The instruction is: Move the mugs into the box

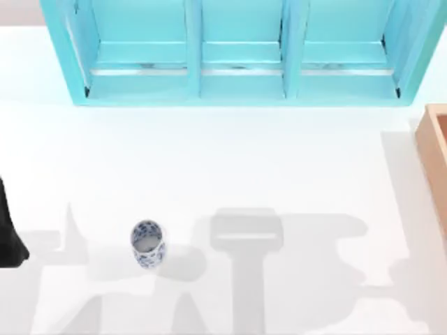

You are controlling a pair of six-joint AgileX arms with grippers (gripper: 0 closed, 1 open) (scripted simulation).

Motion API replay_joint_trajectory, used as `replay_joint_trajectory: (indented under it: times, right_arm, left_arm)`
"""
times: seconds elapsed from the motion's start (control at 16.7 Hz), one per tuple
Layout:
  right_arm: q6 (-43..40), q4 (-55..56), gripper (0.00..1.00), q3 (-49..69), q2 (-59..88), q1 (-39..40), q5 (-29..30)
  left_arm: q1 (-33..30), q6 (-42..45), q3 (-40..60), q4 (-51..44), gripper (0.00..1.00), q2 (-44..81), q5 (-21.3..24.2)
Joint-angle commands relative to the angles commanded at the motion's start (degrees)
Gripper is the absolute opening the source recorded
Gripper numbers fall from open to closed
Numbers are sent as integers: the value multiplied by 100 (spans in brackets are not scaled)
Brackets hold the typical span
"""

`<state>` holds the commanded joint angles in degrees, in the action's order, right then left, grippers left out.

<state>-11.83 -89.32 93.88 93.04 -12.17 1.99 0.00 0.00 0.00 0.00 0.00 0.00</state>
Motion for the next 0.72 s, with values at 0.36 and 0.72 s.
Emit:
replay_joint_trajectory:
  times: [0.36, 0.72]
  right_arm:
    - [2999, -208, 100, 2272, 2166, 3253, 553]
    - [5902, -296, 100, 4435, 4340, 6243, 1024]
  left_arm:
    - [0, 0, 0, 0, 100, 0, 0]
    - [0, 0, 0, 0, 100, 0, 0]
